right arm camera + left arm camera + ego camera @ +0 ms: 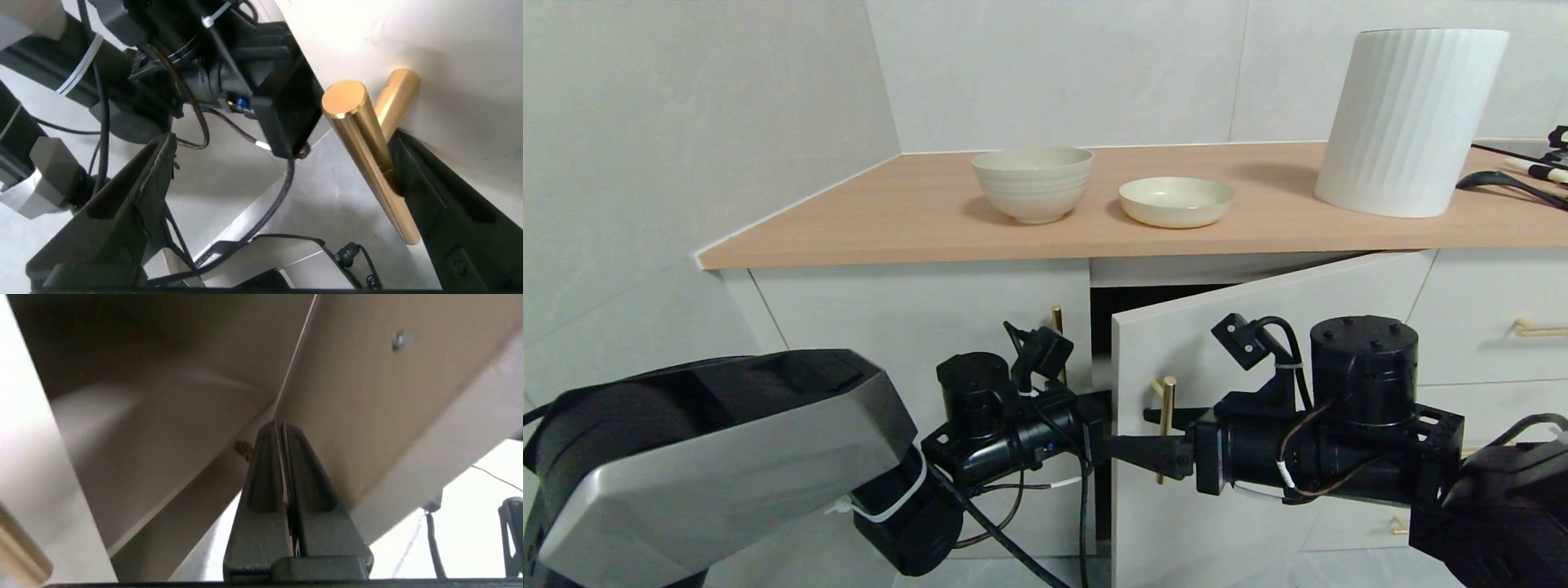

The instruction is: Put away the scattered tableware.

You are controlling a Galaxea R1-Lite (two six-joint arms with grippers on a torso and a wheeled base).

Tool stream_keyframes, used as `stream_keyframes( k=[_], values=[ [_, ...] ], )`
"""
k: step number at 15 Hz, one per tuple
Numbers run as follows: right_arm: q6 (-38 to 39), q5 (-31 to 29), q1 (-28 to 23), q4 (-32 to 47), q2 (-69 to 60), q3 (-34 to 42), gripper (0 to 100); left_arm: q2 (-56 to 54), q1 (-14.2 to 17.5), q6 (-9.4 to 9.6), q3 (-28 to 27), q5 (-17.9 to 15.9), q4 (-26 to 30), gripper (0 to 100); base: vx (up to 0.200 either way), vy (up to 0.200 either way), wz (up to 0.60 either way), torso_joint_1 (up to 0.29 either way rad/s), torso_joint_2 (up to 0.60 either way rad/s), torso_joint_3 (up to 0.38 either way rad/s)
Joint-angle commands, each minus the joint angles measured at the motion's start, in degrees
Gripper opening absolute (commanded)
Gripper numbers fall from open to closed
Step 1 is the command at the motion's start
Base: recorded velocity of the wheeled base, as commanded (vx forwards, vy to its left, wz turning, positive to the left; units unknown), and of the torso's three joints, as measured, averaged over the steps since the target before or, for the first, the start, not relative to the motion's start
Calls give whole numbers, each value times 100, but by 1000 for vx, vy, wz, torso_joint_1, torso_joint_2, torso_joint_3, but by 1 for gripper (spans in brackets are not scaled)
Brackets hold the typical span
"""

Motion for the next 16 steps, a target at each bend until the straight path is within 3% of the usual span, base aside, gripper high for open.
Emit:
stream_keyframes(
  k=[1, 4, 6, 15, 16],
  values=[
    [-17, -60, 94, -6, -6, 67, 100, 23, -73, -3, -52, -25, 10, 0, 0, 0, 0, 0, 0, 0],
    [-711, -684, -12, -33, -15, 208, 100, 32, -126, -21, -113, -25, 10, 0, 0, 0, 0, 0, 0, 0],
    [-764, -921, -82, -50, -41, 225, 100, 32, -187, -21, -113, -25, 10, 0, 0, 0, 0, 0, 0, 0],
    [-808, -957, -521, -68, -745, 524, 100, 14, -196, -39, -113, -25, 45, 0, 0, 0, 0, 0, 0, 0],
    [-1027, -957, -811, -68, -1237, 726, 100, 6, -196, -39, -113, -25, 45, 0, 0, 0, 0, 0, 0, 0]
  ],
)
